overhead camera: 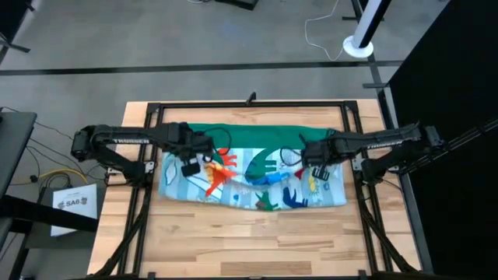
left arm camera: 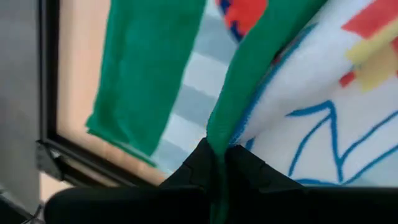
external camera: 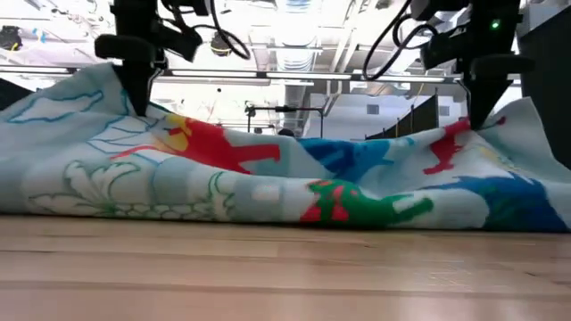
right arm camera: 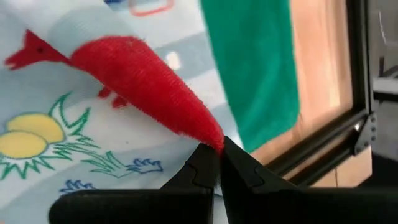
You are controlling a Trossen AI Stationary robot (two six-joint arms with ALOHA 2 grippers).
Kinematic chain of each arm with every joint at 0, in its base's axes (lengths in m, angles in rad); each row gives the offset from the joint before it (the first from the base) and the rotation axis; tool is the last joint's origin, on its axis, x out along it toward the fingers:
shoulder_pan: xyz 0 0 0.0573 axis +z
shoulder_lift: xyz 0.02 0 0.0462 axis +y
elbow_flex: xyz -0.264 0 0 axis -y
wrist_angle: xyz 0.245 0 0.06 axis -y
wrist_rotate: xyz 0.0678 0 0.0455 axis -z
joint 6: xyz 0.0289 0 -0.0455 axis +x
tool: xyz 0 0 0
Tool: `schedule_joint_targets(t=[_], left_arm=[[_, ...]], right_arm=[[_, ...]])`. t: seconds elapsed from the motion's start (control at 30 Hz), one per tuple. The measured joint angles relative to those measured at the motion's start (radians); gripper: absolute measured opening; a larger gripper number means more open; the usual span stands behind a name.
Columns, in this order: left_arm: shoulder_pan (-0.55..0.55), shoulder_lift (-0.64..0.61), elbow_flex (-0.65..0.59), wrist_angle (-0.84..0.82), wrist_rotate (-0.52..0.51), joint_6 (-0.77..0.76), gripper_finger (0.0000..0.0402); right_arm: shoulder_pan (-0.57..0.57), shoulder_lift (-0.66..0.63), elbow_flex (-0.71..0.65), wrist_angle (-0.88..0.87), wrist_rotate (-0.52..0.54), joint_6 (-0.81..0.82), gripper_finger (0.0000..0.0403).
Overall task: Roll towel
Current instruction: Roll the multicolor dinosaur print towel
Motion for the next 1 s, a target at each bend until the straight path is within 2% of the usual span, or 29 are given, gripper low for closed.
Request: schedule_joint_targets(t=[0.17,0.33,0.5,0.63,0.73,0.9,1.0], left_arm=[[0.15,0.0,0.0,0.052,0.001,0.217,0.0013],[0.342,0.01,0.0,0.284,0.004,0.419,0.0013],[0.499,0.017,0.0,0.353,0.002,0.519,0.0013],[0.595,0.027,0.0,0.377,0.066,0.592,0.0013],[0.631,0.048,-0.005,0.432,0.121,0.621,0.0013],[0.652,0.106,-0.006,0.514,0.127,0.657,0.0013],[0.649,0.108,-0.002,0.49,0.127,0.675,0.0013]], right_arm=[[-0.102,-0.032,0.0,-0.022,0.001,-0.048,0.0],[-0.248,-0.018,0.0,0.04,0.002,-0.167,0.0],[-0.398,0.019,0.0,0.1,0.003,-0.225,0.0],[-0.504,0.059,0.0,0.109,0.001,-0.245,0.0],[-0.56,0.098,0.0,0.123,-0.002,-0.262,0.0],[-0.611,0.151,0.001,0.203,-0.005,-0.305,0.0],[-0.611,0.154,0.0,0.182,-0.005,-0.305,0.0]])
